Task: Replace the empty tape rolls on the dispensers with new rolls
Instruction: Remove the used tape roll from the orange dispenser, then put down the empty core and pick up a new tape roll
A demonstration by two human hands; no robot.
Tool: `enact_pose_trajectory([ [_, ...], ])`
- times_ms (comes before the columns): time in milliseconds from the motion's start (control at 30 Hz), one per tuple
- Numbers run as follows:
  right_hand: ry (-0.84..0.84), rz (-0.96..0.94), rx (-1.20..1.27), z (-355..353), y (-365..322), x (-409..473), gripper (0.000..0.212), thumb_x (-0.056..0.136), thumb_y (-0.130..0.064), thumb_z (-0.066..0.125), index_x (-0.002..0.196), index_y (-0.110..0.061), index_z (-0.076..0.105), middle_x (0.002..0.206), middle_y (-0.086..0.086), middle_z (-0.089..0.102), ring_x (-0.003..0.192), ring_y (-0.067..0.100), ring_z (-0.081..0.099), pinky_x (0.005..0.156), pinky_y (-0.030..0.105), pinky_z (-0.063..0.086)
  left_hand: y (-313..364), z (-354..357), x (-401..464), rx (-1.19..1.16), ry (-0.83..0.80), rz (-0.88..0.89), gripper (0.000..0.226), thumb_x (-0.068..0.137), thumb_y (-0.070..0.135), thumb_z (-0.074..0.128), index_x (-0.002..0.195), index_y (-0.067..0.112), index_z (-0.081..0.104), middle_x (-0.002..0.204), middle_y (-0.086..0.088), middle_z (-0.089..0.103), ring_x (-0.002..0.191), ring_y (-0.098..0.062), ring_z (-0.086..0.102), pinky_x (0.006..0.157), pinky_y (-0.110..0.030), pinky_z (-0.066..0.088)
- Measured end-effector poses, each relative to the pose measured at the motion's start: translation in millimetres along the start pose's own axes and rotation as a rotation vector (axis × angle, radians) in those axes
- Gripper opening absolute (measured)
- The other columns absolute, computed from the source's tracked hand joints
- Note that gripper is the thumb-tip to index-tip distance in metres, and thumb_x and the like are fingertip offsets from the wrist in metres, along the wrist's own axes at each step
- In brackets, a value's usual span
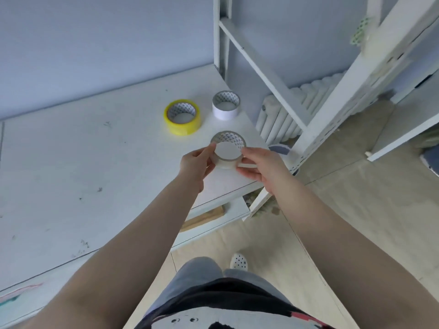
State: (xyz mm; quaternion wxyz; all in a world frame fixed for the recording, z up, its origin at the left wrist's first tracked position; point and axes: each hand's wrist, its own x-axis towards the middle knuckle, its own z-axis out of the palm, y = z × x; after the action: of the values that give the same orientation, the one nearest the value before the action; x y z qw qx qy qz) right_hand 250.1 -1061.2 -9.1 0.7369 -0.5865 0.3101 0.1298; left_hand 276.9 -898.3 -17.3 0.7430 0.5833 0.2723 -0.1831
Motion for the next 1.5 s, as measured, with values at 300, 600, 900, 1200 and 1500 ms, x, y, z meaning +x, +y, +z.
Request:
enact_pose_trajectory([
  [300, -0.084, 0.018, -0.029, 28, -36, 58, 0.014, 0.086, -0.018, 0.069, 0.093, -0.008, 0.065, 0.098, 0.014, 0.068, 0.086, 0.022, 0.068, 0.066, 0.028, 0.061, 62, -1, 57, -0.1, 0.35, -0.033, 0.065, 0.091, 0.038, 0.059, 0.143, 0.018, 0.025, 0.104, -0.005, 0.048, 0.067, -0.021, 0.064, 0.076, -0.037, 0.059],
  [600, -0.043, 0.021, -0.047, 51, -42, 84, 0.023, 0.086, -0.019, 0.069, 0.104, -0.005, 0.064, 0.105, 0.017, 0.069, 0.089, 0.024, 0.067, 0.063, 0.026, 0.059, 88, -11, 90, 0.158, 0.404, -0.014, 0.032, 0.096, 0.018, 0.049, 0.128, 0.014, 0.046, 0.083, -0.002, 0.051, 0.06, -0.027, 0.065, 0.083, -0.042, 0.058],
  [900, -0.014, -0.021, 0.013, 105, -39, 94, 0.01, 0.089, -0.008, 0.064, 0.083, -0.001, 0.065, 0.087, 0.014, 0.065, 0.086, 0.026, 0.064, 0.084, 0.037, 0.057, 98, -80, 78, -0.002, 0.528, 0.064, 0.034, 0.099, 0.017, 0.046, 0.133, 0.017, 0.043, 0.118, -0.005, 0.053, 0.078, -0.024, 0.067, 0.054, -0.023, 0.052],
  [1200, 0.092, -0.027, -0.021, 136, -42, 102, 0.017, 0.087, -0.005, 0.065, 0.074, 0.0, 0.057, 0.108, 0.024, 0.065, 0.084, 0.029, 0.065, 0.043, 0.019, 0.054, 94, -85, 49, 0.037, 0.44, 0.055, 0.038, 0.098, 0.023, 0.05, 0.134, 0.024, 0.04, 0.095, 0.004, 0.058, 0.065, -0.016, 0.066, 0.092, -0.037, 0.051],
  [1500, -0.117, -0.639, -0.303, 126, -35, 67, 0.04, 0.084, -0.035, 0.068, 0.12, -0.029, 0.05, 0.121, -0.004, 0.053, 0.112, 0.008, 0.053, 0.089, 0.017, 0.046, 89, -69, 33, 0.211, 0.287, 0.146, 0.034, 0.093, 0.034, 0.057, 0.124, 0.026, 0.046, 0.101, -0.001, 0.063, 0.069, -0.017, 0.069, 0.086, -0.036, 0.057],
])
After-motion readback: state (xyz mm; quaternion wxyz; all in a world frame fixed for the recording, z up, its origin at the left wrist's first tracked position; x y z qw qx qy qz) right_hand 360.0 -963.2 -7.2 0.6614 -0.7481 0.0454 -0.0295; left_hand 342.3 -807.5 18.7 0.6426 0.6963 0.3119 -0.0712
